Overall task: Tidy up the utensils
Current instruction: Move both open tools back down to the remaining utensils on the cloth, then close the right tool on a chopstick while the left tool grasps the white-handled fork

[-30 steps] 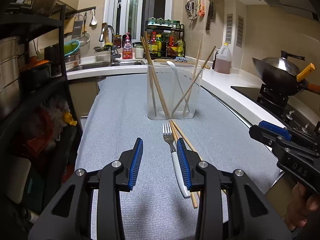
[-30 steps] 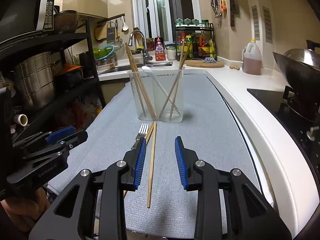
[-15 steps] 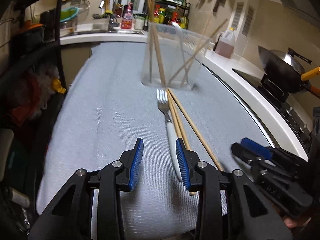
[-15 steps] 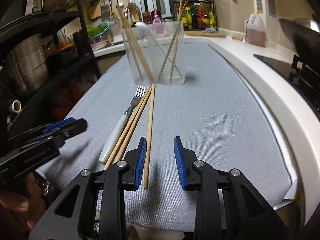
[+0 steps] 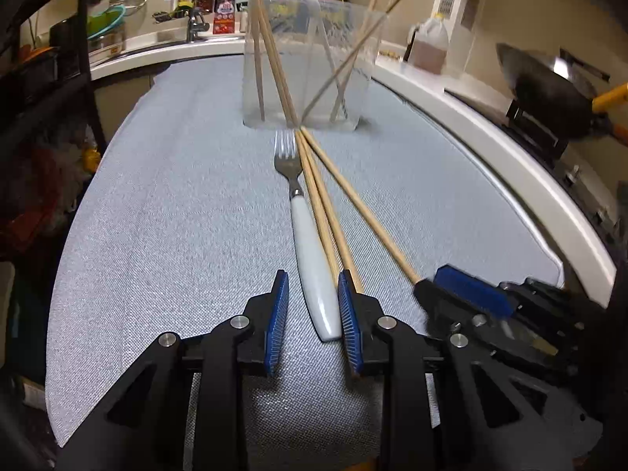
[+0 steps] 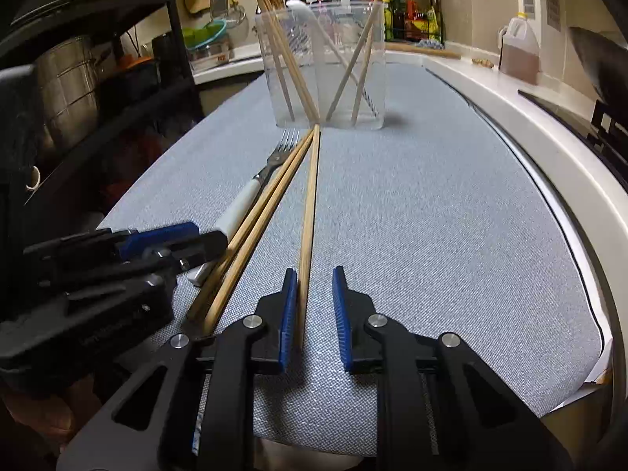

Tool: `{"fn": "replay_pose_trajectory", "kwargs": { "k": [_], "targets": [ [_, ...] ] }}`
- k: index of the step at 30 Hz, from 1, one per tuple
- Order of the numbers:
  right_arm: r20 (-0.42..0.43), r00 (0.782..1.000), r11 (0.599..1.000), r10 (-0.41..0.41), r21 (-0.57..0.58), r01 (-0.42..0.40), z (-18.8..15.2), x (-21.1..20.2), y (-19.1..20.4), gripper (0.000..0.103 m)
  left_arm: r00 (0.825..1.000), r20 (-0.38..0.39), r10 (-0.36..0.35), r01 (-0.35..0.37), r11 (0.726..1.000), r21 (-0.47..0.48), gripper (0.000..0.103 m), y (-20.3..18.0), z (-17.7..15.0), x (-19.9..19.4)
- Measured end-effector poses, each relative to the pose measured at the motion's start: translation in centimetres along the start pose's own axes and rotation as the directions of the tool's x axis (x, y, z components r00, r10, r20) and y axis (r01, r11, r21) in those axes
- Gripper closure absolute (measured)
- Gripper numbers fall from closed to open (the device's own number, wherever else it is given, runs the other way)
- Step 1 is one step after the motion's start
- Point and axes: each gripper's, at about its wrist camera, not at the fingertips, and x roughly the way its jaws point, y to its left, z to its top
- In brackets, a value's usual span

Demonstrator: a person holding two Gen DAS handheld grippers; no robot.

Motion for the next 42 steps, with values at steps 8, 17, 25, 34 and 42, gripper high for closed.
{"fn": "replay_pose_trajectory", "kwargs": {
  "k": [8,17,25,34,42],
  "targets": [
    [0.003,0.999,0.999,-0.032,0.022,0.032,-0.3,-0.6,-1.2,0.098,0.998,0.002,0.059,-0.059,0.998,-0.023,0.086,1.2,-0.1,-0.8],
    [0.006,0.998,0.997,-0.068,0.044,0.067,-0.3,-0.8,-2.2,0.096,0.992,0.025,0.126,-0.127,0.992,0.029,0.085,0.3,-0.2,-0.2],
    [0.007,0.998,0.997,-0.064,0.037,0.064,0.0,-0.3,-2.2,0.095,0.989,0.049,0.140,-0.141,0.990,0.025,0.085,0.1,0.1,0.5],
    [0.014,0.996,0.994,-0.083,0.066,0.081,0.1,-0.8,-2.7,0.097,0.989,0.051,0.136,-0.136,0.991,-0.002,0.085,1.0,0.0,-0.6],
    [-0.007,0.995,0.989,-0.104,0.102,0.104,-0.2,-1.0,-3.8,0.096,0.990,0.039,0.133,-0.133,0.991,-0.012,0.085,1.5,-0.8,-1.9]
  ]
}}
